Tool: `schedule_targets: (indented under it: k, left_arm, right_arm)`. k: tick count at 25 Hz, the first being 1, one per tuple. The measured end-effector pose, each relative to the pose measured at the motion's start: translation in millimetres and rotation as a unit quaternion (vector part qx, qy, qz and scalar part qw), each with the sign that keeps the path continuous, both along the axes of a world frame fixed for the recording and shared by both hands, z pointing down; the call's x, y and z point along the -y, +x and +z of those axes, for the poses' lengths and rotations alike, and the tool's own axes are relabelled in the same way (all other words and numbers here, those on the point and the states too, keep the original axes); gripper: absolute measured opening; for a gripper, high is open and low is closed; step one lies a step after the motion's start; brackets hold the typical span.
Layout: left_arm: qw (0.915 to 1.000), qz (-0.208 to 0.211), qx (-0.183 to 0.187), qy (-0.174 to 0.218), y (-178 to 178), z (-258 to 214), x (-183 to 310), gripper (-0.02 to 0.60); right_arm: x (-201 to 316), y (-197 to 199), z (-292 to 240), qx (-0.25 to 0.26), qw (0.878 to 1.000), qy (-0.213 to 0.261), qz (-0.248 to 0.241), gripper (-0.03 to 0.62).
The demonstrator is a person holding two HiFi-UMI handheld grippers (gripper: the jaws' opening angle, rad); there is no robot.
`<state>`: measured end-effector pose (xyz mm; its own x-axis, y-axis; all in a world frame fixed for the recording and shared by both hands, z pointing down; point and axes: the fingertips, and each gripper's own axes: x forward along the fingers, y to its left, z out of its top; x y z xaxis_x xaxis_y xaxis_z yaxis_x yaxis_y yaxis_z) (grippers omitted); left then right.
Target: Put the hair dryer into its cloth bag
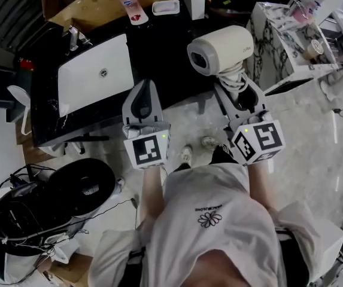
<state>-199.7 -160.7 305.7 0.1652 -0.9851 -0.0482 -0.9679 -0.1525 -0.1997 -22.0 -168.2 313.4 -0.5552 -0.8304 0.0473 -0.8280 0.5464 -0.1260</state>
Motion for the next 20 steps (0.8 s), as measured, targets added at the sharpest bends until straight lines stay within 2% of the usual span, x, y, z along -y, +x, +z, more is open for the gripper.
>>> schedule_targets:
  k: [7, 11, 12, 15, 17, 20]
  left_arm:
    - [0.9996, 0.022, 0.012, -0.012, 10, 6, -2, 0.015]
    - [0.9937, 0.078, 0.045, -0.067, 35, 34, 4, 0.025]
    - [0.9900, 0.096, 0.057, -0.086, 42, 45, 6, 0.058]
    - [0.9704, 0.151, 0.112, -0.152, 60, 89, 10, 0.246]
    - [0.9513, 0.181, 0.169, -0.183, 67, 118, 8, 0.250]
    - [0.9170, 0.215, 0.250, -0.225, 70, 155, 4, 0.247]
  right_arm:
    - [-7, 7, 4, -0.003, 1.000, -0.008, 0.015, 0.222]
    - [-5, 11, 9, 0.007, 1.000, -0.019, 0.017, 0.222]
    - [-4, 12, 10, 0.008, 1.000, -0.023, 0.017, 0.222]
    - [-3, 13, 16, 0.006, 0.999, -0.033, 0.014, 0.222]
    - [-4, 14, 21, 0.006, 0.999, -0.040, 0.012, 0.222]
    - [-4, 16, 29, 0.006, 0.999, -0.051, 0.010, 0.222]
